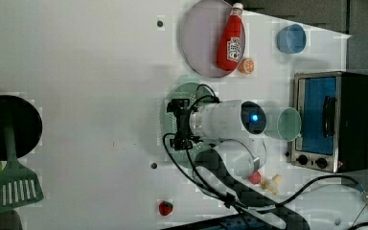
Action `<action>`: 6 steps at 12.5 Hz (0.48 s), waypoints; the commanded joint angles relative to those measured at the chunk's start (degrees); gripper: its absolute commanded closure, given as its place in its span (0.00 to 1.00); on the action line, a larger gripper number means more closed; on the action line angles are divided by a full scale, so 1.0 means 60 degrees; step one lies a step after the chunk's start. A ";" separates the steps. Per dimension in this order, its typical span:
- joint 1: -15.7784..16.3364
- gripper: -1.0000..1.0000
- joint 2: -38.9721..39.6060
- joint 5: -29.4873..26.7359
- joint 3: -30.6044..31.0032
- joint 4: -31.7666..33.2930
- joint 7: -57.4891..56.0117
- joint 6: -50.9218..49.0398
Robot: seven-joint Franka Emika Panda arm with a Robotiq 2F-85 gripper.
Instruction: Drag strainer right to left.
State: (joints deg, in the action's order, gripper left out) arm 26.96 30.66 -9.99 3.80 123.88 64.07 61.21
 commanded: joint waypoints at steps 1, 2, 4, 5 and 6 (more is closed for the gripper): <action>0.0566 0.00 0.0450 -0.0502 0.0037 -0.0880 0.0704 -0.0101; 0.0681 0.00 0.0560 -0.0633 0.0038 -0.1042 0.0708 -0.0123; 0.0905 0.00 0.0747 -0.0806 0.0037 -0.1355 0.0711 -0.0129; 0.1007 0.00 0.0830 -0.0909 0.0037 -0.1488 0.0740 -0.0129; 0.1105 0.00 0.0902 -0.0939 0.0037 -0.1620 0.0857 -0.0130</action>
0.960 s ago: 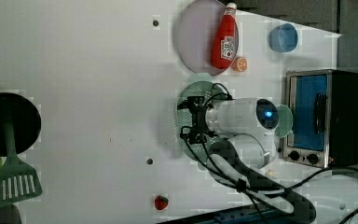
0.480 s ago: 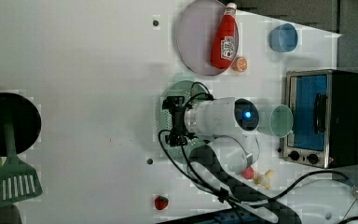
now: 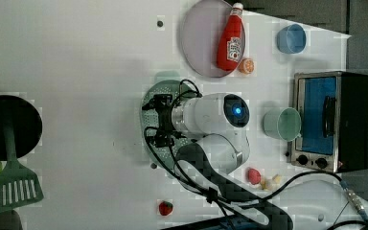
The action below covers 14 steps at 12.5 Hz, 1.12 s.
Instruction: Drag strainer right to left.
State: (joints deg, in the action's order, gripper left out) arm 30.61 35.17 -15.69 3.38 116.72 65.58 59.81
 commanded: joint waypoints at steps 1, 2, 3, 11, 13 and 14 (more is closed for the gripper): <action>0.0597 0.00 0.0227 0.0010 0.0106 -0.0553 0.0839 0.0113; 0.0702 0.00 0.0302 0.0011 0.0106 -0.0687 0.1137 0.0118; 0.0804 0.00 0.0378 0.0010 0.0105 -0.0827 0.1448 0.0114; 0.1410 0.00 0.1004 0.0009 0.0092 -0.1894 0.1674 0.0201; 0.1411 0.00 0.0667 0.0122 -0.0171 -0.1834 0.1405 0.0055; 0.1410 0.00 0.0305 0.0129 -0.0391 -0.1774 0.0852 -0.0356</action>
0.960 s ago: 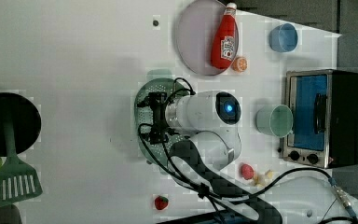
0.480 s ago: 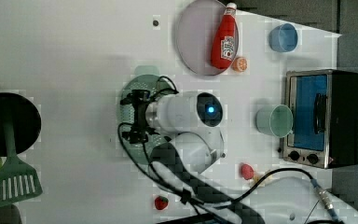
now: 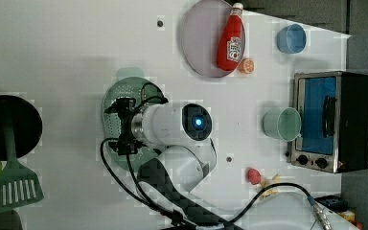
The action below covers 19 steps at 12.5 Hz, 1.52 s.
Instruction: Drag strainer right to left.
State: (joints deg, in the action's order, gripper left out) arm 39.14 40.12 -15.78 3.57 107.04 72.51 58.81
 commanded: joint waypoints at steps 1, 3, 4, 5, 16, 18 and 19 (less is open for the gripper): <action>-0.0027 0.00 -0.0988 0.0142 -0.0667 -0.0132 -0.1064 -0.0799; -0.0067 0.00 -0.2196 0.0144 -0.1325 -0.0161 -0.2837 -0.2181; -0.0117 0.00 -0.2860 0.0160 -0.1773 -0.0156 -0.3867 -0.2878; -0.0171 0.00 -0.3556 0.0182 -0.2296 -0.0160 -0.4979 -0.3561; -0.0482 0.00 -0.8678 0.3552 -0.7340 -0.0280 -1.1602 -0.8838; -0.0489 0.00 -0.8758 0.3555 -0.7425 -0.0168 -1.1601 -0.8877; -0.0473 0.00 -0.8730 0.3548 -0.7397 -0.0114 -1.1601 -0.8855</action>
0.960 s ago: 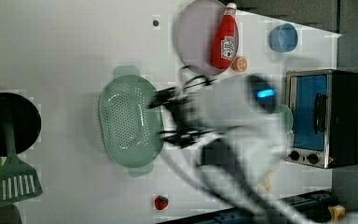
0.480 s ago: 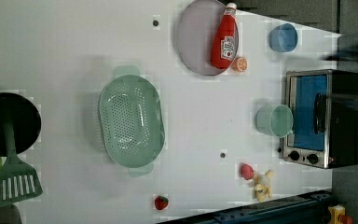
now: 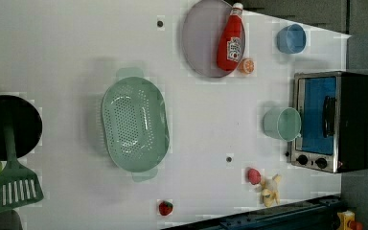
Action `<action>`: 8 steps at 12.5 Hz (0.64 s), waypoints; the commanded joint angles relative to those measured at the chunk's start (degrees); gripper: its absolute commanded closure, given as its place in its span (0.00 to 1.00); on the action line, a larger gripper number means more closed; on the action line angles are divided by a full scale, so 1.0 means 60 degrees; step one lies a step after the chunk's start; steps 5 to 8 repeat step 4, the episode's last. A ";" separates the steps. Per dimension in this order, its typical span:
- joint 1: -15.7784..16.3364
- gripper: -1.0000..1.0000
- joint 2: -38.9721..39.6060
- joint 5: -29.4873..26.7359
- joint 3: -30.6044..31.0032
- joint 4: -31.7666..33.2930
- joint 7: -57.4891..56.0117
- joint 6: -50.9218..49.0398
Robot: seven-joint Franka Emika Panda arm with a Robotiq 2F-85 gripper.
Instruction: Drag strainer right to left.
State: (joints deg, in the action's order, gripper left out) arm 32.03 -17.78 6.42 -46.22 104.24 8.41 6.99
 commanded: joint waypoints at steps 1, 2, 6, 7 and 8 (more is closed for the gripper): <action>0.0725 0.00 0.0997 -0.0152 0.0906 0.0358 -0.0918 -0.0219; 0.0724 0.00 0.1083 -0.0151 0.0909 0.0358 -0.0918 -0.0220; 0.0724 0.00 0.1257 -0.0151 0.0908 0.0359 -0.0918 -0.0220; 0.0724 0.00 0.1257 -0.0151 0.0908 0.0359 -0.0918 -0.0220; 0.0724 0.00 0.1257 -0.0151 0.0908 0.0359 -0.0918 -0.0220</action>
